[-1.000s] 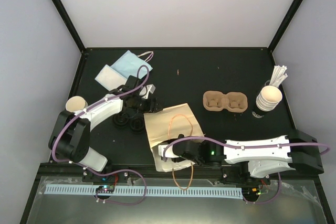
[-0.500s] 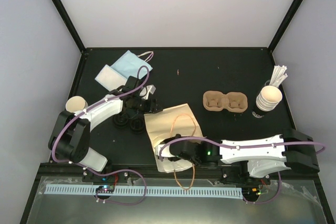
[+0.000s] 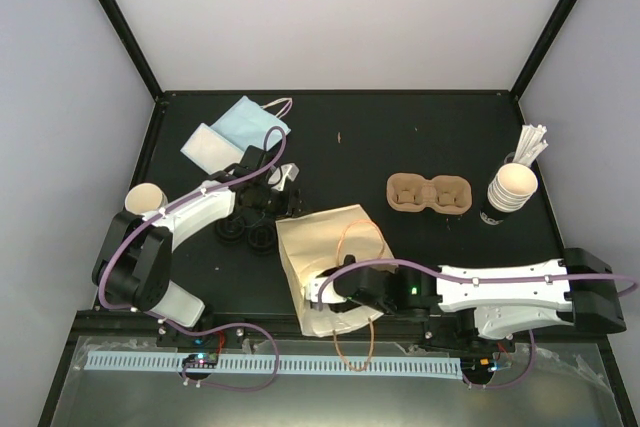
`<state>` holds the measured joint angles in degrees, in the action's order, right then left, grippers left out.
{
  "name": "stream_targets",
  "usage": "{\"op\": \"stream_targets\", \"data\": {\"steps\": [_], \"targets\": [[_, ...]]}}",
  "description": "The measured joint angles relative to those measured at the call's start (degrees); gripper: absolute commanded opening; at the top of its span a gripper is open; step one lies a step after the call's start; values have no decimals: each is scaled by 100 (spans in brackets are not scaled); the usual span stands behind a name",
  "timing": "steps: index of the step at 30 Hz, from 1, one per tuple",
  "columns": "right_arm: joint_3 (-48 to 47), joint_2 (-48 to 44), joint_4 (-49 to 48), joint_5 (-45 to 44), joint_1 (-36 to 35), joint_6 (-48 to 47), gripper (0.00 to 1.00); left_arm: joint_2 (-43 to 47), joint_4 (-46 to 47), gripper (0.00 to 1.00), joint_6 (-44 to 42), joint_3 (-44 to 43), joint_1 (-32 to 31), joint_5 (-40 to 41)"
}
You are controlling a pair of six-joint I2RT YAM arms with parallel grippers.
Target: Pack the takeout coffee
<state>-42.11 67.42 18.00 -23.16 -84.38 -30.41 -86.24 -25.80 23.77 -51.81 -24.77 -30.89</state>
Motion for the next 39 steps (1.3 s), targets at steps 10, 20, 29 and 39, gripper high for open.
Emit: {"op": "stream_targets", "data": {"steps": [10, 20, 29, 39], "targets": [[280, 485, -398, -262, -33, -107, 32, -79, -7, 54, 2, 0, 2, -90], [284, 667, -1071, -793, -55, -448, 33, -105, 87, 53, -2, 39, -2, -107], [284, 750, -1412, -955, -55, -640, 33, -166, 109, 52, -50, 59, -4, -205], [267, 1139, -1821, -927, -2, -706, 33, -177, 103, 52, -63, 59, -13, -243]]}}
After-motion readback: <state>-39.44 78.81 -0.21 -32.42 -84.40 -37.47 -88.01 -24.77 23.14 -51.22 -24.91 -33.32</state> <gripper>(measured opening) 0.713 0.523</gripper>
